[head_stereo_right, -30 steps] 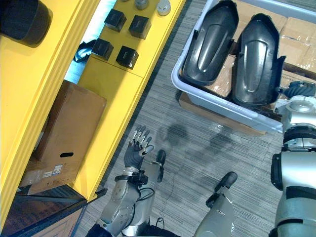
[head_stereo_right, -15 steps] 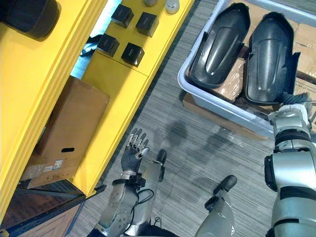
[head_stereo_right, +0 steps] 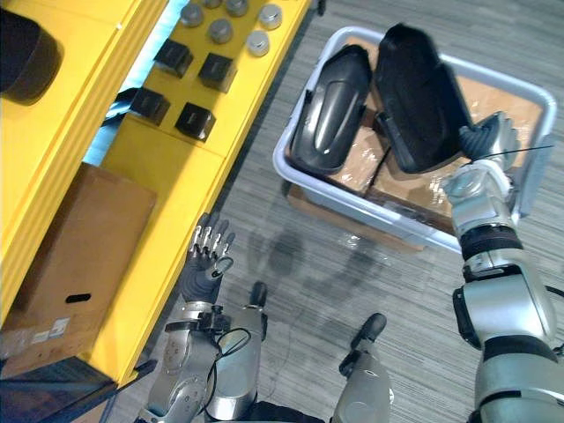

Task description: Walk over and take plastic housings, then place them on the shelf

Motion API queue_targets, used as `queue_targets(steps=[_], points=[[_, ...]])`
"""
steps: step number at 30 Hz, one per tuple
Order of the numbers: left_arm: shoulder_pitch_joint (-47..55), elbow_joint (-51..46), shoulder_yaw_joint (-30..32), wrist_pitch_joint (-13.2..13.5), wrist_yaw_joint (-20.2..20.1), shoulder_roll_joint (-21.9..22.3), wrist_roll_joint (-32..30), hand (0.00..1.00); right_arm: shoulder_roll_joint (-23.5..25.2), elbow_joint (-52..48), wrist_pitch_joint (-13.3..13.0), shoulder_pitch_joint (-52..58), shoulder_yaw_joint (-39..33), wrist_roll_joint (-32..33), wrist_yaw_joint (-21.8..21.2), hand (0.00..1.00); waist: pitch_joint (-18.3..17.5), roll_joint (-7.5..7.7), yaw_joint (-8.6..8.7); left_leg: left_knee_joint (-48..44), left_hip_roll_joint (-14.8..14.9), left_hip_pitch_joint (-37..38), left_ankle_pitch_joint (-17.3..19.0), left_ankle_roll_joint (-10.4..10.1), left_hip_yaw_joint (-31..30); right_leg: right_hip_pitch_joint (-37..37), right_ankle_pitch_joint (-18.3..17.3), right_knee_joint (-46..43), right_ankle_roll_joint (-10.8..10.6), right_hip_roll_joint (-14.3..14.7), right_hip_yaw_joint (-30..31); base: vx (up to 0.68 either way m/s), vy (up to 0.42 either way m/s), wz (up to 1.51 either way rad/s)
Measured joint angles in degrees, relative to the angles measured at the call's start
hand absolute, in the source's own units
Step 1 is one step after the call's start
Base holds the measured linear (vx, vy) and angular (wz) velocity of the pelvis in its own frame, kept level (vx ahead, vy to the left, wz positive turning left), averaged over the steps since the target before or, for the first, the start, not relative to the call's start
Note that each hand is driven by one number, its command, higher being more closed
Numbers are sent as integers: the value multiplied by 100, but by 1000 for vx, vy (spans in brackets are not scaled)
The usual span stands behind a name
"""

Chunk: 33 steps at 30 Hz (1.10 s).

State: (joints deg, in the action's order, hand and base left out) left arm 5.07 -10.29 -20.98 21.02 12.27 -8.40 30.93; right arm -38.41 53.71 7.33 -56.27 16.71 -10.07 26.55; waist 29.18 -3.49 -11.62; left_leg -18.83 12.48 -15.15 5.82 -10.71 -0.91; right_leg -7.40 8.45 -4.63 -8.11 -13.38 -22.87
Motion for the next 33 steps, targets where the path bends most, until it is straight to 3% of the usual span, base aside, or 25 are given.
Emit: queue_targets(steps=[5, 9, 13, 16, 24, 28, 33], points=[[-394, -37, 46, -488, -117, -26, -10, 0, 231, -392, 44, 144, -200, -136, 277, 100, -40, 115, 114, 298, 42, 315, -140, -33, 150, 87, -25, 23, 45, 40, 110, -7, -14, -12], [-847, 186, -136, -1146, -260, -20, 252, 0, 354, -780, 28, 148, -385, -482, 622, 100, -80, 180, 208, 534, 64, 562, -247, -48, 355, 94, -5, 48, 92, 60, 268, -23, -11, -18], [-1535, 1246, -299, -1836, -338, -19, 627, 0, 649, -1034, -73, 150, -436, -667, 816, 100, -280, 437, 443, 578, 85, 666, -249, -49, 500, 95, 76, 140, 105, 91, 406, -3, 1, -19], [-2098, 2049, -314, -2084, -343, -4, 975, 0, 836, -1431, -327, 154, -449, -894, 976, 100, -365, 586, 537, 625, 87, 810, -245, -50, 733, 95, 174, 257, 111, 103, 600, 7, 19, -31], [-3523, 3222, -144, -2105, -444, 53, 1430, 0, 1482, -2724, -1203, 481, -413, -1170, 1006, 100, -514, 631, 825, 639, 164, 1016, -207, -78, 1059, 91, 291, 400, 133, 205, 906, -12, 14, -21], [-3697, 3402, -117, -2003, -442, 179, 1604, 0, 1815, -2865, -1396, 951, -139, -1349, 839, 100, -853, 675, 955, 707, 202, 1135, -179, -107, 1192, 92, 313, 459, 148, 260, 1005, 32, 18, -18], [-3968, 3435, -59, -1734, -244, 462, 2003, 0, 2103, -2902, -1539, 1349, 89, -1401, 537, 100, -942, 659, 1014, 759, 190, 1286, -168, -111, 1321, 156, 346, 533, 138, 262, 1095, -12, 19, -13]])
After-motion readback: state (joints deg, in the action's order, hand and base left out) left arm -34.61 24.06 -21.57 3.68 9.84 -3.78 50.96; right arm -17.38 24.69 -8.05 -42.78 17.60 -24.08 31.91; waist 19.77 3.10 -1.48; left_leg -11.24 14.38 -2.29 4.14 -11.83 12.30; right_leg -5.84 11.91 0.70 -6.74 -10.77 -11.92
